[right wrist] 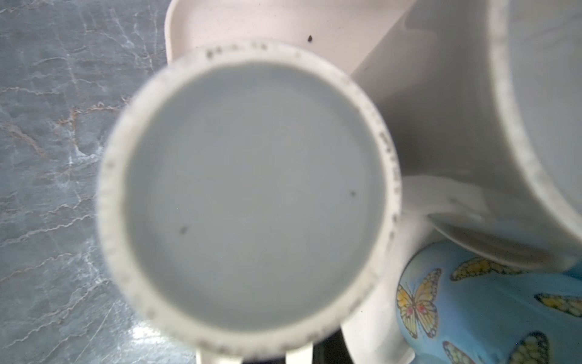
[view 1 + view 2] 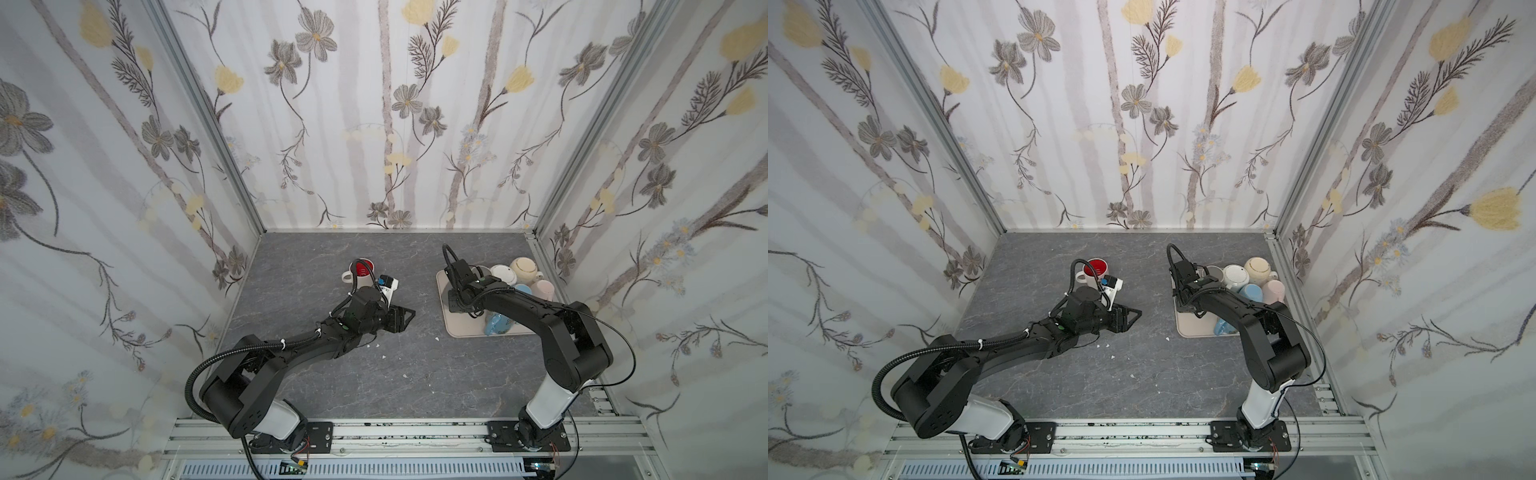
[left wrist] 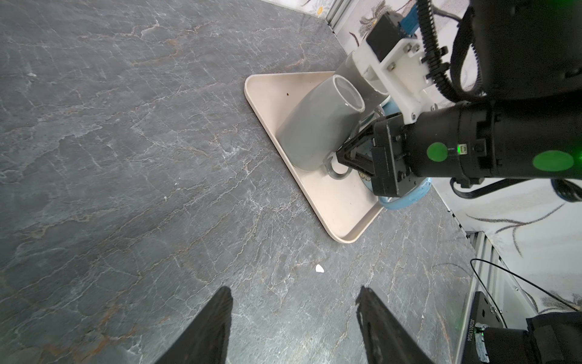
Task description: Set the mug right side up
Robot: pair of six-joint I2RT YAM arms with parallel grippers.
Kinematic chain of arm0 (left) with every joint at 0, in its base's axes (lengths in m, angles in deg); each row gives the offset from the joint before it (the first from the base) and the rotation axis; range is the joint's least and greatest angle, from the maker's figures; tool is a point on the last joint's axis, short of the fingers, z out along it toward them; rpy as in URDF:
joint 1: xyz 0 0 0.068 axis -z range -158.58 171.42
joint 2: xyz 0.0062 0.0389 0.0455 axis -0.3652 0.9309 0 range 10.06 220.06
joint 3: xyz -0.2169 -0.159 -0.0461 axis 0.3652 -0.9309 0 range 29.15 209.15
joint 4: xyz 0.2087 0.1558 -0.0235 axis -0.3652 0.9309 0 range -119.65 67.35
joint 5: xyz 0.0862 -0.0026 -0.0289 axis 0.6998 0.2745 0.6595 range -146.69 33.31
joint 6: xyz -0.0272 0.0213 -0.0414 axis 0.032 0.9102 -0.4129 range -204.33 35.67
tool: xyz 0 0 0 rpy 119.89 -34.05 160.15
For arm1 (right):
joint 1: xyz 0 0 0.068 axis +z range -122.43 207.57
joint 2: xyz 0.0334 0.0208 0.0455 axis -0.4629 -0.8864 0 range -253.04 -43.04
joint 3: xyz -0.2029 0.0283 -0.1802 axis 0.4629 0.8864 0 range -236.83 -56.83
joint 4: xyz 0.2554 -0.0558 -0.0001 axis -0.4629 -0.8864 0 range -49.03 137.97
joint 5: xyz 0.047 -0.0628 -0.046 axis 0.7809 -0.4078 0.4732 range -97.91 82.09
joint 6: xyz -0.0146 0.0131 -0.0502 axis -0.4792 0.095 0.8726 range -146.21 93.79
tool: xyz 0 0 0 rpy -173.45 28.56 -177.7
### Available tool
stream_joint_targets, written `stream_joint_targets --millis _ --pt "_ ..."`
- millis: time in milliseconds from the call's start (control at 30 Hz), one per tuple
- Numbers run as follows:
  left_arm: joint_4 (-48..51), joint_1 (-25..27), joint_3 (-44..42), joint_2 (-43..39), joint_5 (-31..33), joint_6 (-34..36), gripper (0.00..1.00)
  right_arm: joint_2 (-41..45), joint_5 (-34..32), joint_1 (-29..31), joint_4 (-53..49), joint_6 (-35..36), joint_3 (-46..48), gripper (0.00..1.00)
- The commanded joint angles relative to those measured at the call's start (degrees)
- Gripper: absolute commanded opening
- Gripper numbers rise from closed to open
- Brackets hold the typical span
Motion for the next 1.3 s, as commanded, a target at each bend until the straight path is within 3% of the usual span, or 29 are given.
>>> stream_joint_targets --millis 0,500,767,967,1133,1267 --pt "-0.5 0.0 -0.5 -0.6 0.9 0.3 0.63 1.8 2.2 0.6 2.5 0.8 0.5 0.0" --pt "-15.2 0.0 -6.5 -0.9 -4.0 -8.4 0.63 17.8 8.2 0.7 26.4 -1.1 16.1 0.0" --pt "-19.7 -2.7 -9.9 -7.2 -3.3 -8.8 0.69 25.7 22.7 0.8 43.6 -5.0 20.8 0.0" --pt "-23.0 -4.7 -11.0 -13.5 -3.5 -4.4 0.72 26.0 36.5 1.5 57.7 -12.6 21.2 0.0" --pt "-27.4 -4.8 -11.5 -15.5 -3.9 -1.8 0.75 24.5 41.8 4.3 65.1 -16.0 20.0 0.0" --pt "-30.9 -4.8 -10.2 -14.8 -5.1 -2.3 0.74 23.1 43.4 6.7 65.0 -16.9 17.7 0.0"
